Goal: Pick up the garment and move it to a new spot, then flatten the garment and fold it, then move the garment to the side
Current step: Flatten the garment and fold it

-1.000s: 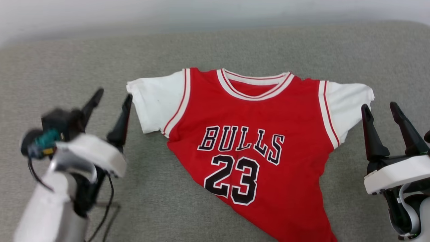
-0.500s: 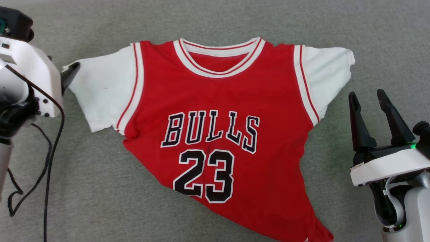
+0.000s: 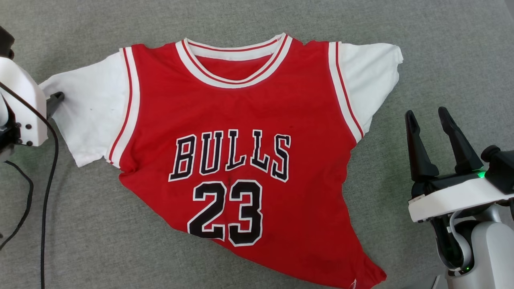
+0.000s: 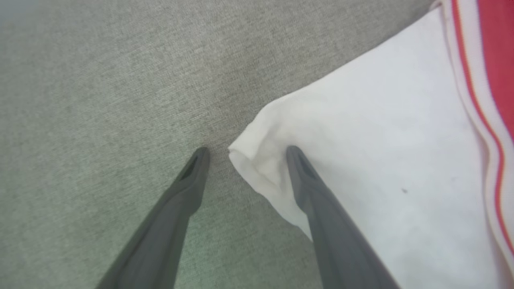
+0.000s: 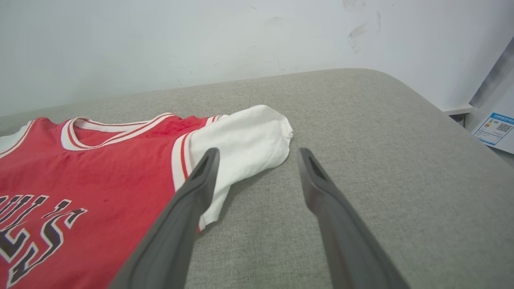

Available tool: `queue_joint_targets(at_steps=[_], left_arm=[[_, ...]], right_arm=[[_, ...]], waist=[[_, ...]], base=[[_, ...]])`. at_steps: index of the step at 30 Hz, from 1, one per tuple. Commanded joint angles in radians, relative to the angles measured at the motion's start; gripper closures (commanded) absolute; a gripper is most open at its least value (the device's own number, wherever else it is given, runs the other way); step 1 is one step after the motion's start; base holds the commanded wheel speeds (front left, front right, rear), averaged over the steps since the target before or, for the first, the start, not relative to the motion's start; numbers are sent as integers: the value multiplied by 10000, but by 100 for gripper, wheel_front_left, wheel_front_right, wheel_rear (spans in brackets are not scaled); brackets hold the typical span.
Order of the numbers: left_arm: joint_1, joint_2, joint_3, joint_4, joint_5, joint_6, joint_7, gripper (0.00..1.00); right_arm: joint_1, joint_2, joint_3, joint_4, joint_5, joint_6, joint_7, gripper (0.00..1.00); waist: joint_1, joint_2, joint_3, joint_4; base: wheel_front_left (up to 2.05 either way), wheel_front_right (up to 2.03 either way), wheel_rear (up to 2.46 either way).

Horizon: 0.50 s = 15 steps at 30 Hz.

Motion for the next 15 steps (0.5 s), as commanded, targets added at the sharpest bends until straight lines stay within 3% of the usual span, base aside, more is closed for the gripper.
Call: queue_joint_targets(at_steps=[1,2,6,15], left_arm=[[451,14,-188,265,-44,-14,261,63],[504,-22,-172,306,-127,-10,301,100],[522,-184,-5,342,-285,107,20,100],[578,-175,718,119,-351,253,-2113,100]], right_arm=[[-63,48,9,22,31,-7,-66,0],[-61,47,-2,25,27,-7,-72,0],[-59,21,-33,10,-53,-7,-12,0],[58,-266,35,-122,-218,-7,439,0]], waist=[[-1,0,7,-4],[-1,0,12,1],[-1,0,-11,72],[-1,0,-597,423]], base=[[0,0,0],[0,0,0],[0,0,0],[0,0,0]])
